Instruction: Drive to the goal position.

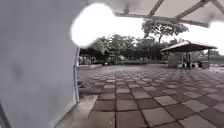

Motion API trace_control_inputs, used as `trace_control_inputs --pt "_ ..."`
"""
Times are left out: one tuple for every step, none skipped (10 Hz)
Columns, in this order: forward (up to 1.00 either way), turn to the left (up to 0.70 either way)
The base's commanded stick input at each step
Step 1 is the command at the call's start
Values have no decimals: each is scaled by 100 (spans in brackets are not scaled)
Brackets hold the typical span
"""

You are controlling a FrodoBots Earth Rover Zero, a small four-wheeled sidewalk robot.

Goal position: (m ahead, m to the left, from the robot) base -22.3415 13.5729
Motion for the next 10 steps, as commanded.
trace_control_inputs --pt "0 -70" --pt "0 -70" --pt "0 -70" --pt "0 -70" --pt "0 -70" --pt "0 -70" --pt "0 -70" --pt "0 -70" --pt "0 -70" --pt "0 -70"
